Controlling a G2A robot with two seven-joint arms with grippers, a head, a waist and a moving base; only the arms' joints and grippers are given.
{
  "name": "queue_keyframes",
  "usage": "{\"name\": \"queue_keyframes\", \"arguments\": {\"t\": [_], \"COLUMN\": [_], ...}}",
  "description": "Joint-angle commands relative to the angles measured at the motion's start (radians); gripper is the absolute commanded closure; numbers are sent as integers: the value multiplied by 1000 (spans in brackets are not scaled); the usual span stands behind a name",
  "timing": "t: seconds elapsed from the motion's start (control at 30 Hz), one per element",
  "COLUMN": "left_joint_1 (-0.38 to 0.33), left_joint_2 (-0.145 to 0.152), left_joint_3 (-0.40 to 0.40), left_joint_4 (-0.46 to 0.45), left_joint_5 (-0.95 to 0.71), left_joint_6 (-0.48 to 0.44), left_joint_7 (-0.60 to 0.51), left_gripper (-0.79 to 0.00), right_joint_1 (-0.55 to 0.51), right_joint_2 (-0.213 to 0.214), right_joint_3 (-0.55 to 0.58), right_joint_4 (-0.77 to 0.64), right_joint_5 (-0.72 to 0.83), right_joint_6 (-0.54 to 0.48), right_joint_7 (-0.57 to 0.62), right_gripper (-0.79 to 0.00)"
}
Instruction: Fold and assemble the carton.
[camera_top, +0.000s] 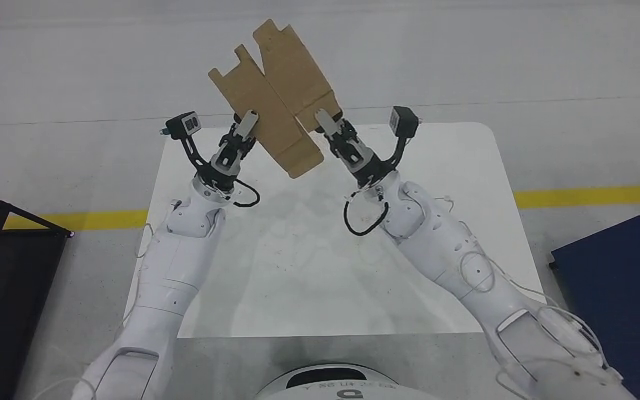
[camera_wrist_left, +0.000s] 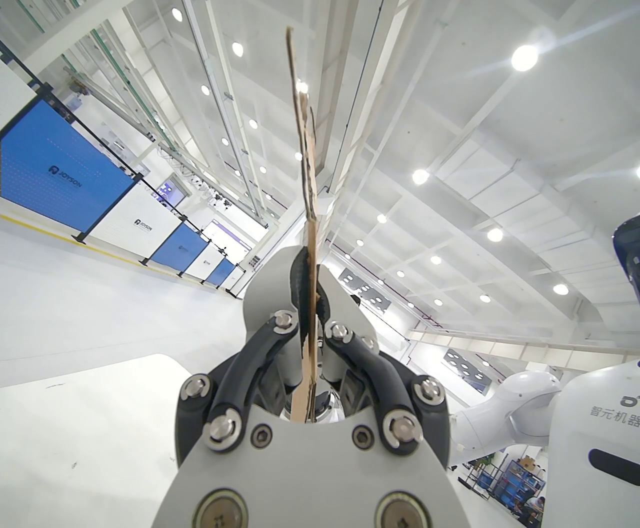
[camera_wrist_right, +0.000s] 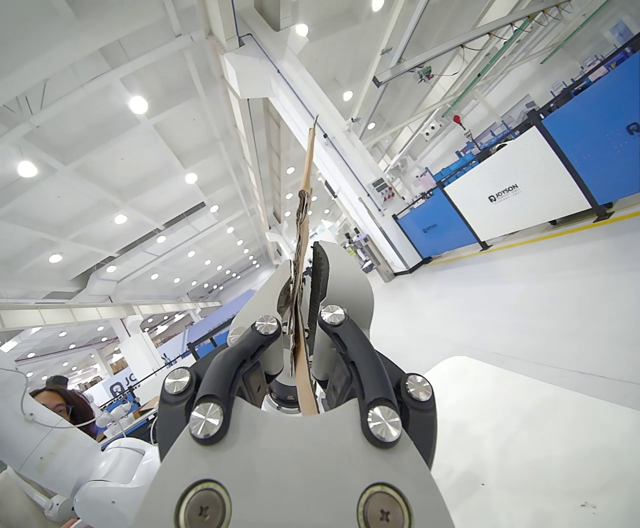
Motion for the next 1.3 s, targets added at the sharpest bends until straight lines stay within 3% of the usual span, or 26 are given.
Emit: {"name": "queue_keyframes", "arguments": {"t": [0.0,0.37,0.53,0.77,0.8,0.83,1.1,1.27], "left_joint_1": [0,5,6,6,5,4,34,38], "left_joint_2": [1,4,5,7,8,8,15,13], "left_joint_3": [0,7,8,12,11,9,-34,-14], "left_joint_4": [-1,-21,-23,-14,-8,-2,-33,-37], "left_joint_5": [3,8,-1,-1,6,13,50,51], "left_joint_6": [0,0,0,0,0,0,0,0], "left_joint_7": [-2,-26,-35,-49,-52,-53,-20,-27], "left_gripper": [0,0,0,0,-305,-785,-785,-785], "right_joint_1": [-3,-21,-29,-42,-44,-47,-82,-91], "right_joint_2": [-3,-21,-29,-36,-36,-36,-32,-33], "right_joint_3": [7,44,58,84,89,95,155,170], "right_joint_4": [0,-3,-5,-15,-17,-18,-55,-72], "right_joint_5": [1,4,-4,-32,-41,-47,-121,-187], "right_joint_6": [-3,-9,-15,-26,-27,-28,-42,-15], "right_joint_7": [7,45,57,72,73,73,76,92], "right_gripper": [-163,-123,0,0,0,0,0,0]}}
